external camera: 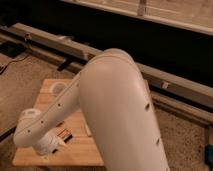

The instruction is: Place the eraser on the white sponge

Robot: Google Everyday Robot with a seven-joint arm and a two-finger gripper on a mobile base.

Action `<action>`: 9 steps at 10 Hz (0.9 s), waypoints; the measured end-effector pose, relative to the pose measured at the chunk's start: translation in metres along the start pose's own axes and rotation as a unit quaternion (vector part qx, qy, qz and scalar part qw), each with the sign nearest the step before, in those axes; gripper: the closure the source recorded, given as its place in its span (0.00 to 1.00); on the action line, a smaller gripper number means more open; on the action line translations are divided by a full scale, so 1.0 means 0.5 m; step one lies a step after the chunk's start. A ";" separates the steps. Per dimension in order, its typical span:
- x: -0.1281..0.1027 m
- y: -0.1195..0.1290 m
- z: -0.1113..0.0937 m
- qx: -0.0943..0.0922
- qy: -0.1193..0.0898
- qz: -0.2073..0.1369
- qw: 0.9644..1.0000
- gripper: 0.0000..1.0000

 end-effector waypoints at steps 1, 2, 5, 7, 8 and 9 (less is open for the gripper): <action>-0.013 -0.008 0.002 0.011 -0.006 0.001 1.000 0.35; -0.020 -0.010 0.005 0.019 -0.010 0.001 1.000 0.35; -0.055 -0.040 0.026 0.050 -0.021 0.012 0.998 0.35; -0.073 -0.063 0.039 0.061 -0.020 0.023 0.998 0.35; -0.082 -0.075 0.046 0.064 -0.018 0.028 0.997 0.35; -0.089 -0.084 0.050 0.065 -0.015 0.028 0.997 0.35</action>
